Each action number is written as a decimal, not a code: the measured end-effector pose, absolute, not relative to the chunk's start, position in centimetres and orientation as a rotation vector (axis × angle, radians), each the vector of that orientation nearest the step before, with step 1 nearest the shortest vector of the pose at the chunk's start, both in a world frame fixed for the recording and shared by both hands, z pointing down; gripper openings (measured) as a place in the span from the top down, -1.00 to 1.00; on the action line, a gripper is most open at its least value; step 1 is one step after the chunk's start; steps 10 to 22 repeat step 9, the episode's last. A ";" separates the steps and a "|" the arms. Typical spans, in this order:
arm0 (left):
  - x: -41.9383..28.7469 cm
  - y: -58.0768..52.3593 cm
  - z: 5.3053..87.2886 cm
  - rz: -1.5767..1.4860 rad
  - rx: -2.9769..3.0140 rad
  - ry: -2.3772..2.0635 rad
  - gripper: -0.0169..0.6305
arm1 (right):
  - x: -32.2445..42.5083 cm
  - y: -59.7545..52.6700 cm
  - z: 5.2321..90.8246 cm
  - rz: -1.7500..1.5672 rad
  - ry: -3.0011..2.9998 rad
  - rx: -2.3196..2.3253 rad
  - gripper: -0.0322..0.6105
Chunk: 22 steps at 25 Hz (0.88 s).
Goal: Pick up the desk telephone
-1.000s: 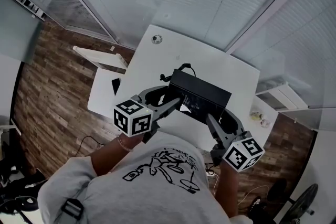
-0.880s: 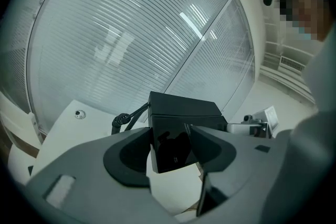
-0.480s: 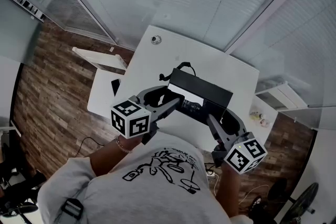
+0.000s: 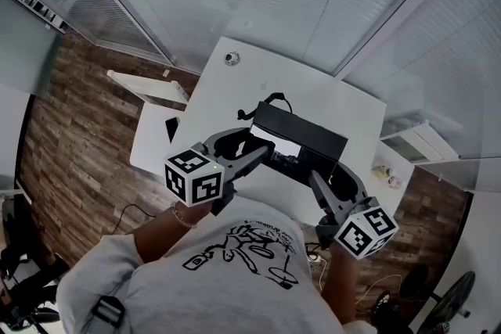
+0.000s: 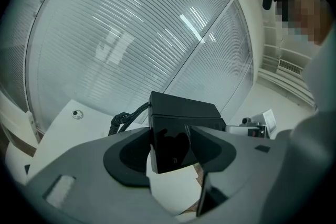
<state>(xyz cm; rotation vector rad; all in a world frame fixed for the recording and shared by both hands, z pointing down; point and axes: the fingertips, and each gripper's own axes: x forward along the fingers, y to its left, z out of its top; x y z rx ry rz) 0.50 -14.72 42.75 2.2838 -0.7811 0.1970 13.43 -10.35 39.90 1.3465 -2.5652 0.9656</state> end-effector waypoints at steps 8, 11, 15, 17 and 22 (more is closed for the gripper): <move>0.5 -14.9 43.0 0.197 2.277 -0.781 0.22 | 13.4 -10.5 40.0 0.952 -2.562 1.345 0.27; 0.5 -14.9 43.1 0.197 2.276 -0.781 0.22 | 13.4 -10.6 40.1 0.951 -2.561 1.344 0.27; 0.5 -14.9 43.1 0.197 2.276 -0.781 0.22 | 13.4 -10.6 40.1 0.951 -2.561 1.344 0.27; 0.5 -14.9 43.1 0.197 2.276 -0.781 0.22 | 13.4 -10.6 40.1 0.951 -2.561 1.344 0.27; 0.5 -14.9 43.1 0.197 2.276 -0.781 0.22 | 13.4 -10.6 40.1 0.951 -2.561 1.344 0.27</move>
